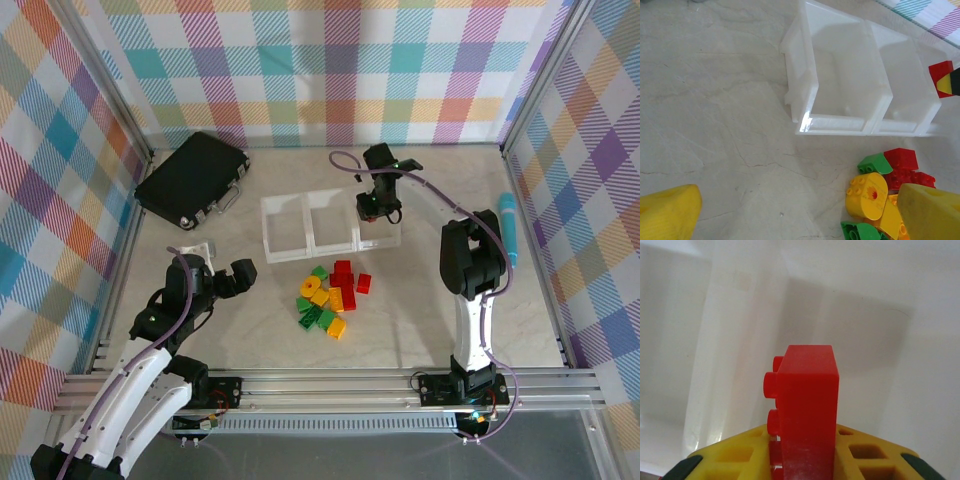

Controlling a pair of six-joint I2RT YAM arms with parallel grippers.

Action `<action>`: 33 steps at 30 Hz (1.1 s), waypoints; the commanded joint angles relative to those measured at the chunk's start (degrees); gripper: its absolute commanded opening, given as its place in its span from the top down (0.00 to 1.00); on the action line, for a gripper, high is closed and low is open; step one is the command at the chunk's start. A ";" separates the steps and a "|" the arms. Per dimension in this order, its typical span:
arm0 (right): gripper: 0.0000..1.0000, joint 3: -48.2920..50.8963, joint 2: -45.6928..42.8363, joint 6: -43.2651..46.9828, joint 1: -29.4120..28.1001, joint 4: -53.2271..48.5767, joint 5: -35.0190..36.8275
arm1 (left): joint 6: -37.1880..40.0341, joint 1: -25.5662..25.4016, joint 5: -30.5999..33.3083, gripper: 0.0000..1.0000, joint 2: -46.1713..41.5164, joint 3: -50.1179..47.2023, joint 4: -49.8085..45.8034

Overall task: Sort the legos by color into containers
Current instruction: Place the lego in the container, then move the lego to the center of the table.

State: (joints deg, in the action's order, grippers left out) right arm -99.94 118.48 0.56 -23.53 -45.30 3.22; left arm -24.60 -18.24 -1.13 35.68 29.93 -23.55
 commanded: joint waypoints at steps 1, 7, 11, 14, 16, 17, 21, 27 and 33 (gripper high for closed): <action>0.68 0.70 0.64 0.50 0.15 0.14 0.58 | 0.88 -0.48 -1.42 0.00 0.33 0.91 2.27; 0.64 0.65 -1.07 -0.27 0.15 -0.54 1.16 | 0.88 -0.49 -2.36 0.00 1.06 1.44 2.81; 0.63 0.31 -3.21 -1.90 0.14 -2.58 2.26 | 0.99 -0.48 -2.55 0.00 0.83 1.71 2.79; 0.63 1.71 -7.04 -5.15 0.06 -3.65 1.33 | 0.87 -0.48 -2.73 0.00 0.61 1.83 2.80; 0.62 3.85 -10.56 -8.95 0.06 -3.97 0.60 | 0.87 -0.53 -2.74 0.00 0.44 1.88 2.72; 0.61 5.31 -12.56 -11.37 0.06 -4.18 0.15 | 0.83 -0.48 -2.81 0.00 0.36 1.88 2.77; 0.60 13.09 -20.17 -20.75 -0.47 -3.83 -3.45 | 0.05 -0.49 -3.78 0.00 0.35 0.74 4.71; 0.49 25.17 -30.63 -31.14 -5.01 -2.26 1.01 | -1.15 -0.57 -6.34 0.00 1.89 -0.73 9.21; 0.40 33.04 -32.23 -36.63 -9.10 -0.11 3.02 | -1.06 -0.64 -6.70 0.00 3.58 -0.92 10.32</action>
State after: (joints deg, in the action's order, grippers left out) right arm -69.04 86.43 -30.61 -31.79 -46.70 4.47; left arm -25.10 -18.26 -6.59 38.98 29.71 -15.86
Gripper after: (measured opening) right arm 0.594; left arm 0.997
